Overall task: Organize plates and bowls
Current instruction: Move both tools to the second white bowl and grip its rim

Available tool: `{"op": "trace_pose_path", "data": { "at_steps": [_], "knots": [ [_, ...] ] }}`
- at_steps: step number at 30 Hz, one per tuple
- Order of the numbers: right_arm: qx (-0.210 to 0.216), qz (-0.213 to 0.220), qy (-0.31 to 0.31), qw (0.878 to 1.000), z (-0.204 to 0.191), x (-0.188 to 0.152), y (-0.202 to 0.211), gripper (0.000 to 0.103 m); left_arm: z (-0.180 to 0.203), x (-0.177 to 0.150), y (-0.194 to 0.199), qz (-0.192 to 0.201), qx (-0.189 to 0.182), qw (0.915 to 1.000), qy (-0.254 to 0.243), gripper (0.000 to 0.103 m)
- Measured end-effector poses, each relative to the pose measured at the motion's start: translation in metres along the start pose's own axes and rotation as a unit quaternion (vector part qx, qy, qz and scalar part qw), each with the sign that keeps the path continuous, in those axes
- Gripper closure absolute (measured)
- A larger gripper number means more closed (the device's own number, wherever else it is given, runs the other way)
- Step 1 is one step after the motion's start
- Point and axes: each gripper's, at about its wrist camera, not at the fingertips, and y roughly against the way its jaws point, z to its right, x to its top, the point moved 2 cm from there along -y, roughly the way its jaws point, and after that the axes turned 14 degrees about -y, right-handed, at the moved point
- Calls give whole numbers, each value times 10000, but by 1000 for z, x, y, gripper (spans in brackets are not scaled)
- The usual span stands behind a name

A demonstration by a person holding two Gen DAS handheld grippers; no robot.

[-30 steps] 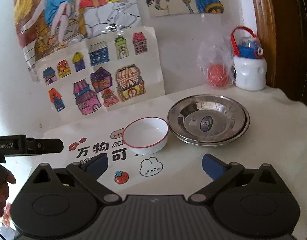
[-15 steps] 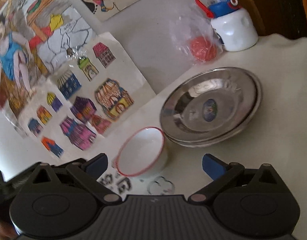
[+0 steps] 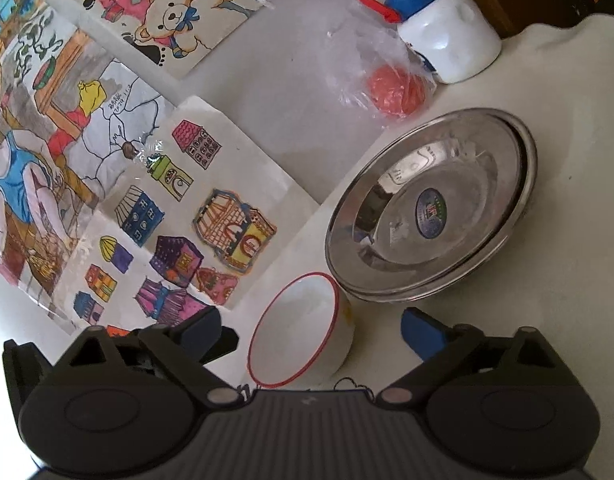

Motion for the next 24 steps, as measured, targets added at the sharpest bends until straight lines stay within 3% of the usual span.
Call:
{"op": "trace_pose_path", "data": {
  "at_steps": [6,15,21,24],
  "knots": [
    [86,-156,25,9998,3,-2,-6,23,3,-1,-8,-64,-113,9999,22,5],
    [56,-171,43,9998,4,-3,-7,53,10,1,-13,-158,-269,9995,-60,28],
    [-155,-110,153,9997,5,-3,-7,75,20,3,-17,-292,-416,9981,-355,56],
    [-201,-98,199,9996,5,-4,-8,78,23,2,-17,-330,-419,9974,-475,69]
  ]
}}
